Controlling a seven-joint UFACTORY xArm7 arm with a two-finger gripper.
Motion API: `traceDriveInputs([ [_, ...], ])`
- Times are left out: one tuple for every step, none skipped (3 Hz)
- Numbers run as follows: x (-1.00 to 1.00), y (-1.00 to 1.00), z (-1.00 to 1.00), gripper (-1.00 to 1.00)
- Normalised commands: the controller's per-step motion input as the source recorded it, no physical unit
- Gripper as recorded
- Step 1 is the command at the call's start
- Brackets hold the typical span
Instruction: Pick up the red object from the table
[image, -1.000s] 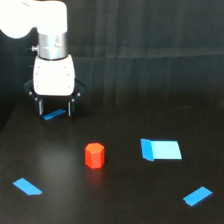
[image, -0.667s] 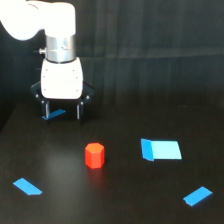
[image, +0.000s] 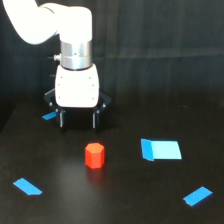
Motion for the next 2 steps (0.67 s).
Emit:
traceDriveInputs([
  [0.6,-0.79,0.1,0.95],
  [0.3,-0.82,-0.01,1.0],
])
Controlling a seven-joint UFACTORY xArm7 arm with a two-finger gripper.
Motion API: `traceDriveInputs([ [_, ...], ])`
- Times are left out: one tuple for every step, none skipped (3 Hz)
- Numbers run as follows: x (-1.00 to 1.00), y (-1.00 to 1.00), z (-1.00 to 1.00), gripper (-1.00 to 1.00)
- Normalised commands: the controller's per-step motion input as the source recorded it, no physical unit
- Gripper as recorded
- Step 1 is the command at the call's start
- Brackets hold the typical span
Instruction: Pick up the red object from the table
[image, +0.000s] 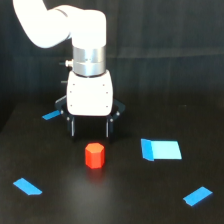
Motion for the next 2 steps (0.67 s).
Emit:
traceDriveInputs([
  [0.19,-0.77,-0.07,0.96],
  [0.09,-0.76,-0.13,1.0],
])
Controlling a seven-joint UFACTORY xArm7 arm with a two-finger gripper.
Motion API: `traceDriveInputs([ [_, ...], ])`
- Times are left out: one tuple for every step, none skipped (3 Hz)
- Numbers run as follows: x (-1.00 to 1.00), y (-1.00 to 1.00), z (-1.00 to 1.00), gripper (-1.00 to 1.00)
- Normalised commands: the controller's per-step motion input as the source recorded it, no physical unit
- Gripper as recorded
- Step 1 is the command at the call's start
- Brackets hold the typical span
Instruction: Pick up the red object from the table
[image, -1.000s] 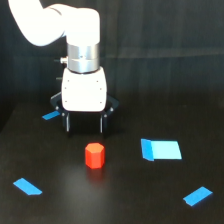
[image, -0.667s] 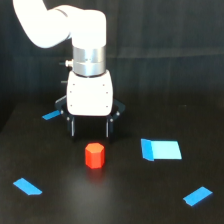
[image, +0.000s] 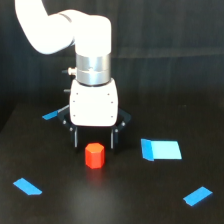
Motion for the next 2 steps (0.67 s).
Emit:
traceDriveInputs([
  [-0.17,-0.52,-0.09,0.68],
  [-0.02,-0.11,-0.26,-0.83],
])
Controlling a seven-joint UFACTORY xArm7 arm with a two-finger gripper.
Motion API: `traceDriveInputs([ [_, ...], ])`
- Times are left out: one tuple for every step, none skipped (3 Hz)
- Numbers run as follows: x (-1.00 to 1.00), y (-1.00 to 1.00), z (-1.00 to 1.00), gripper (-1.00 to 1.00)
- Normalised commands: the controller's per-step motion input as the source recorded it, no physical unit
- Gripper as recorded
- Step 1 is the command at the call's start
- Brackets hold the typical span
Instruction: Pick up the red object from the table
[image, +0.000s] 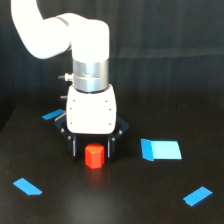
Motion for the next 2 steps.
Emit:
traceDriveInputs([
  [-0.11,0.08,-0.14,-0.95],
  [0.07,0.08,0.09,-1.0],
])
